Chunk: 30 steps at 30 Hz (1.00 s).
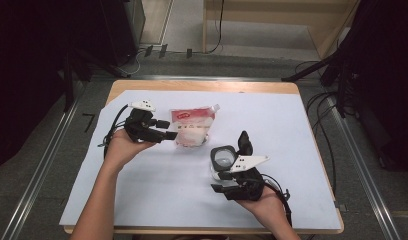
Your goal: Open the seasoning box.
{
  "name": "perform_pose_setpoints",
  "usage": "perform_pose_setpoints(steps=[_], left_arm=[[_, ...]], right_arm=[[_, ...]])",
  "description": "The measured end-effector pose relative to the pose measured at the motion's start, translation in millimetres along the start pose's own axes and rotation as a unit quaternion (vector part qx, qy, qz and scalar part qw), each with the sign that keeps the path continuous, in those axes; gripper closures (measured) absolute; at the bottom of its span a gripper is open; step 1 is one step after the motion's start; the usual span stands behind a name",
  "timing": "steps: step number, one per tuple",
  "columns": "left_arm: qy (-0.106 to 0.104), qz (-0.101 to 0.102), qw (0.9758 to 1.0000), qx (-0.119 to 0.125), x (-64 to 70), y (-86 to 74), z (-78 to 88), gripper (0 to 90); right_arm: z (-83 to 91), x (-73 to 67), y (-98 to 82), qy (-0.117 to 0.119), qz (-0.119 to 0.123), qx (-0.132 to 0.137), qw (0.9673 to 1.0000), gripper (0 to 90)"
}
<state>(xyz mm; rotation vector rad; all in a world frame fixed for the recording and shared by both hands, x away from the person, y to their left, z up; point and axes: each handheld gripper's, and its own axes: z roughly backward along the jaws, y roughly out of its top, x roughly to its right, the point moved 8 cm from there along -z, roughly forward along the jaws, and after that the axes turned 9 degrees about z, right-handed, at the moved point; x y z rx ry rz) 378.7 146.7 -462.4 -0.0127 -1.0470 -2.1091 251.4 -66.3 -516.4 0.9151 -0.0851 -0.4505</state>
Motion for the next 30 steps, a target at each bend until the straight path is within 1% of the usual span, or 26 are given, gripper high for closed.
perform_pose_setpoints(steps=[1,3,4,6,7,8,9,11,12,13,14,15,16,17,18,19,21,22,23,25,26,28,29,30], left_arm=[[0.001,-0.002,1.0,-0.008,-0.8,0.2,-1.8,41.1],[0.001,-0.003,1.0,-0.007,-0.8,1.3,-4.1,41.1],[0.004,-0.005,1.0,-0.007,-0.8,2.9,-5.6,41.1],[0.0,-0.009,0.9999,-0.007,0.8,6.0,-9.3,41.3],[0.002,-0.013,0.9999,-0.006,0.4,7.1,-10.6,41.9],[0.0,-0.01,0.9999,-0.007,1.3,7.9,-12.3,41.9],[-0.002,-0.011,0.9999,-0.012,1.8,9.5,-15.7,42.5],[-0.002,-0.013,0.9998,-0.014,1.6,10.6,-17.0,43.3],[-0.003,-0.01,0.9999,-0.009,2.4,11.9,-18.4,44.3],[-0.01,-0.007,0.9997,-0.022,5.0,13.5,-19.3,45.6],[-0.01,-0.007,0.9997,-0.022,5.0,13.5,-19.3,47.1],[-0.006,-0.011,0.9997,-0.023,6.3,15.4,-19.8,49.5],[-0.012,-0.016,0.9994,-0.027,7.9,17.4,-19.6,51.3],[-0.011,-0.021,0.9993,-0.029,8.8,21.5,-20.8,52.5],[-0.011,-0.021,0.9993,-0.029,8.8,21.5,-20.8,55.2],[-0.005,-0.014,0.9995,-0.029,7.1,24.0,-23.1,58.1],[-0.003,-0.015,0.9995,-0.028,4.8,24.5,-24.6,65.1],[-0.003,-0.015,0.9995,-0.028,4.8,24.5,-24.6,66.8],[-0.004,-0.01,0.9995,-0.029,4.8,23.5,-26.5,69.0],[0.0,-0.012,0.9994,-0.031,4.6,22.5,-26.7,72.3],[0.004,-0.017,0.9994,-0.03,4.5,22.2,-27.1,74.3],[0.004,-0.015,0.9994,-0.029,5.4,22.2,-27.6,79.3],[0.0,-0.017,0.9993,-0.033,6.8,21.7,-27.5,82.5],[-0.001,-0.019,0.9992,-0.035,7.6,21.1,-28.2,82.5]], right_arm=[[0.1,0.3,-0.3,0.0,-0.001,-0.001,1.0,53.6],[-0.1,0.6,-0.4,-0.001,-0.001,-0.001,1.0,53.7],[-0.6,0.6,-0.5,-0.001,-0.001,-0.001,1.0,53.6],[-0.7,0.6,-0.3,-0.001,-0.001,-0.002,1.0,53.7],[-1.3,0.3,0.2,-0.001,-0.001,-0.001,1.0,53.7],[-1.3,0.3,0.2,-0.001,-0.001,-0.001,1.0,53.7],[-2.2,0.1,1.4,-0.001,0.0,0.0,1.0,53.6],[-3.1,-0.8,2.9,0.0,-0.002,0.0,1.0,53.5],[-3.3,-1.4,4.0,0.0,0.0,0.001,1.0,53.4],[-3.2,-1.6,5.3,0.0,0.0,0.002,1.0,53.2],[-3.2,-1.6,5.3,0.0,0.0,0.002,1.0,53.2],[-3.2,-2.0,8.2,0.002,0.002,0.002,1.0,53.6],[-3.8,-2.2,10.1,0.004,0.0,0.0,1.0,53.8],[-4.6,-2.0,12.9,0.005,0.001,0.002,1.0,54.0],[-4.6,-2.0,12.9,0.005,0.001,0.002,1.0,54.0],[-7.5,-3.1,18.0,0.007,-0.002,-0.003,1.0,53.1],[-9.9,-6.3,24.7,0.008,0.002,-0.003,1.0,52.8],[-9.9,-6.3,24.7,0.008,0.002,-0.003,1.0,52.8],[-13.1,-10.3,31.9,0.014,0.005,0.004,0.9999,53.0],[-17.7,-14.1,37.2,0.019,0.009,0.003,0.9998,53.1],[-20.0,-15.5,39.4,0.02,0.013,0.002,0.9997,53.2],[-22.3,-16.9,41.7,0.023,0.015,0.002,0.9996,53.5],[-26.4,-18.9,46.6,0.026,0.02,0.002,0.9995,53.7],[-26.4,-18.9,46.6,0.026,0.02,0.002,0.9995,53.7]])
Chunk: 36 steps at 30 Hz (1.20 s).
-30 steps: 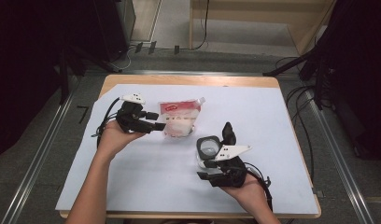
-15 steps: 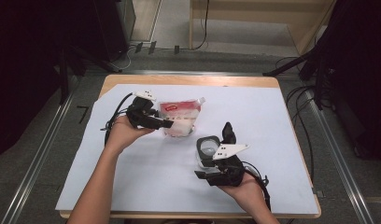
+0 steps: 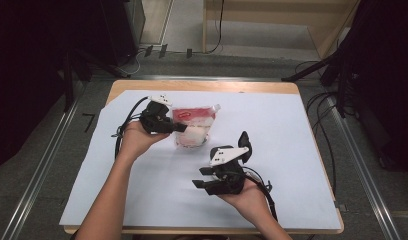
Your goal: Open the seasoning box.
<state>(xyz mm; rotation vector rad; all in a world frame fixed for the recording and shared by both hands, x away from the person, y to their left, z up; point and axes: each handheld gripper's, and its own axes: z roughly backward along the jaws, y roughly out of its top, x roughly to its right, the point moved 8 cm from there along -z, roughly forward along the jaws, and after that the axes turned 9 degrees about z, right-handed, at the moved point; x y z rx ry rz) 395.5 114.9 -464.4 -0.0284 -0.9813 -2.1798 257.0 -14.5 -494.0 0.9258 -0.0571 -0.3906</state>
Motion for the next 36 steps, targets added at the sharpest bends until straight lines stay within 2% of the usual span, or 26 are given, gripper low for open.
perform_pose_setpoints(steps=[1,4,5,6,11,14,15,18,19,24,28,31,32,36], left_arm=[[-0.006,0.001,1.0,0.002,1.9,0.0,-1.1,86.9],[-0.008,0.01,0.9999,0.0,2.8,0.1,-1.0,89.4],[-0.022,0.021,0.9995,0.005,4.8,1.0,-1.5,89.9],[-0.025,0.029,0.9992,0.009,5.4,2.0,-1.8,90.0],[-0.019,0.038,0.9991,0.0,11.9,4.6,2.6,90.0],[-0.017,0.034,0.9993,0.001,17.8,6.0,13.2,90.0],[-0.029,0.046,0.9985,0.006,22.7,6.1,21.6,90.0],[-0.034,0.048,0.9982,0.011,28.6,6.7,31.0,90.0],[-0.033,0.051,0.9981,0.012,34.5,7.0,40.3,90.0],[-0.026,0.049,0.9984,0.015,43.0,6.9,56.0,90.0],[-0.036,0.049,0.9981,0.011,51.3,4.1,66.6,90.0],[-0.042,0.047,0.998,0.005,56.0,0.9,73.4,90.0],[-0.052,0.048,0.9975,0.0,61.2,-0.6,76.8,90.0],[-0.064,0.045,0.9969,-0.005,69.9,-2.0,80.9,90.0]], right_arm=[[-3.1,-0.6,4.7,0.002,0.003,0.003,1.0,53.6],[-5.5,0.0,7.1,-0.001,0.001,0.006,1.0,53.6],[-7.2,0.7,7.7,-0.002,0.001,0.01,0.9999,54.0],[-8.2,0.2,7.1,-0.001,0.0,0.009,1.0,54.0],[-9.5,-2.3,4.9,0.0,0.0,0.011,0.9999,54.0],[-12.0,-4.4,2.0,0.003,0.001,0.009,1.0,54.3],[-13.6,-6.3,0.2,0.006,-0.002,0.008,0.9999,54.4],[-16.8,-9.9,-2.8,0.009,-0.001,0.005,0.9999,54.4],[-17.8,-10.8,-3.8,0.008,0.0,0.004,1.0,54.4],[-22.9,-12.5,-7.5,0.007,0.004,0.002,1.0,54.5],[-28.7,-12.0,-11.4,0.007,0.003,0.001,1.0,55.6],[-32.1,-10.2,-13.1,-0.004,0.001,0.001,1.0,56.2],[-33.0,-9.5,-13.4,-0.008,0.003,0.001,1.0,56.7],[-35.7,-8.3,-14.6,-0.017,-0.001,0.002,0.9999,58.0]])
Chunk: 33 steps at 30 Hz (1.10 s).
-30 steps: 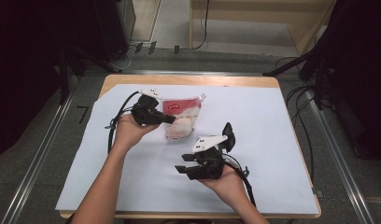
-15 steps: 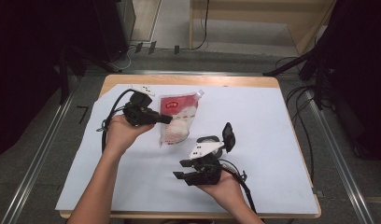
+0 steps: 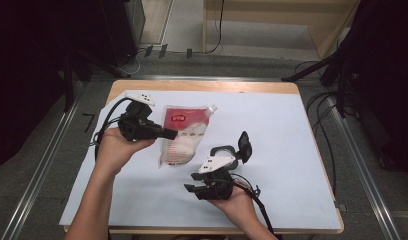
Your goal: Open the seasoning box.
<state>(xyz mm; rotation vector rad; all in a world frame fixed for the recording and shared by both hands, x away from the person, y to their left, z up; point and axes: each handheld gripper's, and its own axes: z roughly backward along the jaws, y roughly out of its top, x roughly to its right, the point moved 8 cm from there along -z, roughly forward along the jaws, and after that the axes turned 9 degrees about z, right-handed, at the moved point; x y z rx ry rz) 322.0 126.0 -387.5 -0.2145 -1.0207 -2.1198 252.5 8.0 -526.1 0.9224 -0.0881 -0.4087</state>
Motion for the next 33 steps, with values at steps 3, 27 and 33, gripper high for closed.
perform_pose_setpoints(steps=[3,27,33], left_arm=[[-0.013,-0.001,0.9999,-0.004,13.5,-2.4,4.9,90.0],[-0.067,0.027,0.997,-0.028,42.8,-18.2,18.1,90.0],[-0.066,0.049,0.9962,-0.027,32.7,-17.2,6.3,90.0]], right_arm=[[-2.9,0.5,-0.2,-0.008,-0.002,0.005,1.0,59.2],[-14.4,4.2,2.8,-0.084,-0.016,0.074,0.9936,67.2],[-15.6,-8.4,3.4,-0.079,0.033,0.068,0.994,59.1]])
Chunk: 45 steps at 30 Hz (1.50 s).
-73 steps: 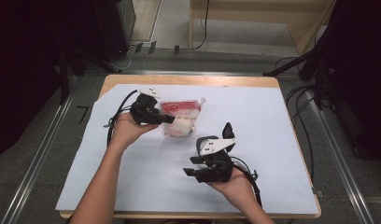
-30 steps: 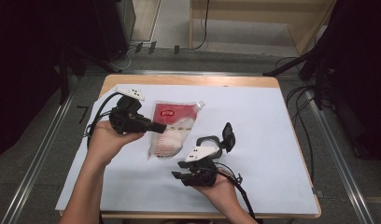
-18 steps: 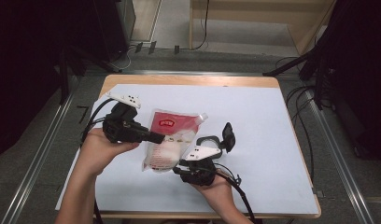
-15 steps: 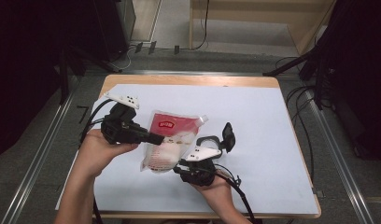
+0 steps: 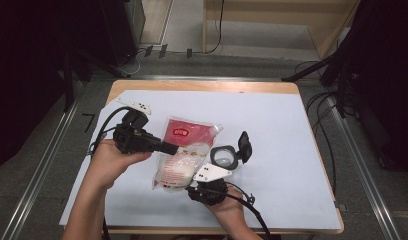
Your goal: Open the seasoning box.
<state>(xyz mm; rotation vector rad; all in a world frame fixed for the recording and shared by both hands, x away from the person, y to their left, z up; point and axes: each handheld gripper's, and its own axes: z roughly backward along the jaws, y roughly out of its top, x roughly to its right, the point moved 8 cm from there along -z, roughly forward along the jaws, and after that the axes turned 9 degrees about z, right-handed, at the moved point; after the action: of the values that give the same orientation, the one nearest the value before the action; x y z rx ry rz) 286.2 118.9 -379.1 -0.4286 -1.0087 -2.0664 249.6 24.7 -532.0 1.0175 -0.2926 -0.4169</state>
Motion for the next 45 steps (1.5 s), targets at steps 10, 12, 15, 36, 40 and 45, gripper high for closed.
perform_pose_setpoints(steps=[10,12,15,36,40,45], left_arm=[[-0.004,-0.002,0.9999,0.01,-1.6,6.1,-18.4,90.0],[-0.003,-0.015,0.9997,0.019,-1.9,7.2,-20.1,89.3],[-0.002,-0.022,0.9994,0.027,-0.8,8.3,-22.2,87.4],[0.013,0.008,0.9997,0.018,-2.9,13.2,-40.5,83.2],[0.025,0.015,0.9996,0.006,0.6,10.8,-44.1,82.4],[0.023,0.014,0.9996,0.008,3.7,11.2,-49.1,84.2]], right_arm=[[-1.0,-15.2,4.9,0.029,0.024,-0.019,0.9991,53.8],[0.1,-17.2,6.2,0.043,0.009,-0.022,0.9988,53.9],[1.5,-18.8,9.3,0.055,0.002,-0.02,0.9983,54.3],[3.4,-27.8,12.2,0.076,-0.012,-0.026,0.9967,58.7],[3.9,-32.2,14.7,0.084,-0.007,-0.024,0.9962,59.2],[4.5,-35.1,18.6,0.089,-0.006,-0.019,0.9958,59.4]])
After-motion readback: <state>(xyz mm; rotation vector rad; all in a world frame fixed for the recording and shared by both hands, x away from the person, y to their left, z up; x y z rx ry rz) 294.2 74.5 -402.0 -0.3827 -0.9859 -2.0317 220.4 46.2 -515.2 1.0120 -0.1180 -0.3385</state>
